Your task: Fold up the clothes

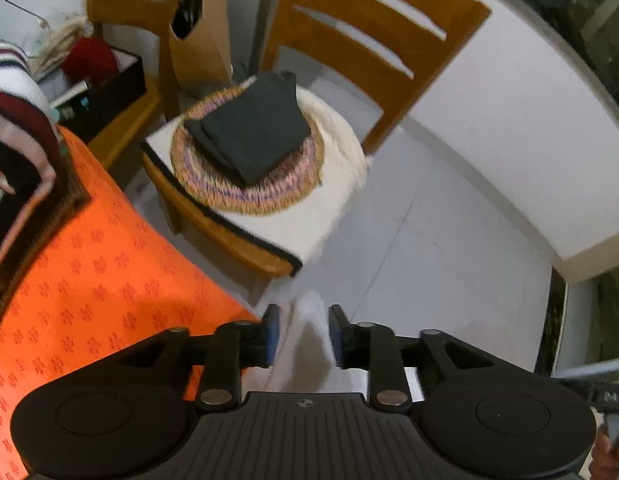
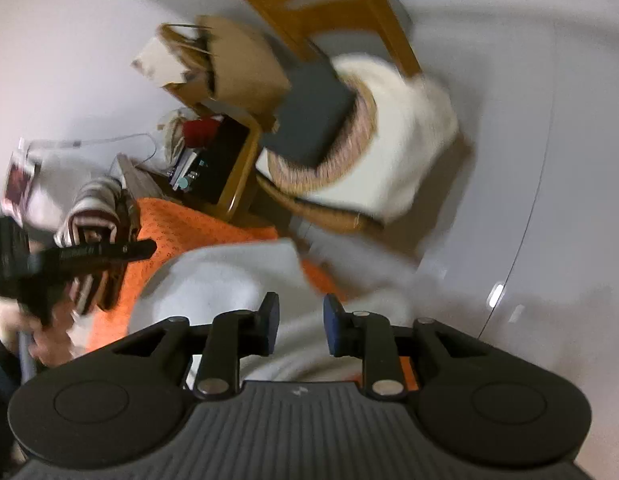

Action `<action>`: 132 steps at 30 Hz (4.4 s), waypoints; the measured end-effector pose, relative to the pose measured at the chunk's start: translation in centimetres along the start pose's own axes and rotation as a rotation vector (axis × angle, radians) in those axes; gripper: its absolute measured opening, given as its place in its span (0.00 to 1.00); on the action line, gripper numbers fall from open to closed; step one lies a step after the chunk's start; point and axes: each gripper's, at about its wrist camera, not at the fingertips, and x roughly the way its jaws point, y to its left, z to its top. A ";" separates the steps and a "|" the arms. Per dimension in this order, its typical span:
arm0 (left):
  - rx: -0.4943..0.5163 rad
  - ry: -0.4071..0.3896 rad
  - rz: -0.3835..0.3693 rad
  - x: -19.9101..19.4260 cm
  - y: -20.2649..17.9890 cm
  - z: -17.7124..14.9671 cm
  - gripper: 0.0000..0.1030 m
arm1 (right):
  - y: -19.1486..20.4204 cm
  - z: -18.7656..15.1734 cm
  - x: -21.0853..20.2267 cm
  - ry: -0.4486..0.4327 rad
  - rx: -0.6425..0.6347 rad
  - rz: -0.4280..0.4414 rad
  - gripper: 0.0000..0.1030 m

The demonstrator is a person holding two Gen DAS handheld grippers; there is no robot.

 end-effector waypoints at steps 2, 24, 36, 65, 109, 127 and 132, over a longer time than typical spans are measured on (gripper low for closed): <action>0.004 0.022 0.017 0.5 0.2 -0.2 0.40 | -1.7 -0.9 1.4 0.040 0.108 0.039 0.31; -0.100 -0.156 0.128 -2.8 1.5 1.7 0.02 | -0.2 -1.1 3.0 0.140 0.145 0.154 0.09; -0.204 -0.120 0.133 -5.5 1.5 -3.1 0.34 | -2.3 -1.4 3.4 0.203 0.019 -0.074 0.16; -0.933 -0.448 0.513 -23.2 1.0 -32.3 0.60 | 22.3 -0.7 1.5 0.524 -0.943 0.205 0.35; -1.294 -0.514 0.530 -30.7 23.5 -63.6 0.05 | 45.4 -33.5 23.9 1.000 -1.218 0.321 0.58; -1.336 -0.480 0.537 -30.6 24.2 -63.0 0.05 | 44.1 -36.4 29.1 1.194 -0.868 0.472 0.69; -1.331 -0.477 0.542 -30.5 24.4 -62.9 0.05 | 44.8 -32.5 28.7 1.087 -0.710 0.486 0.34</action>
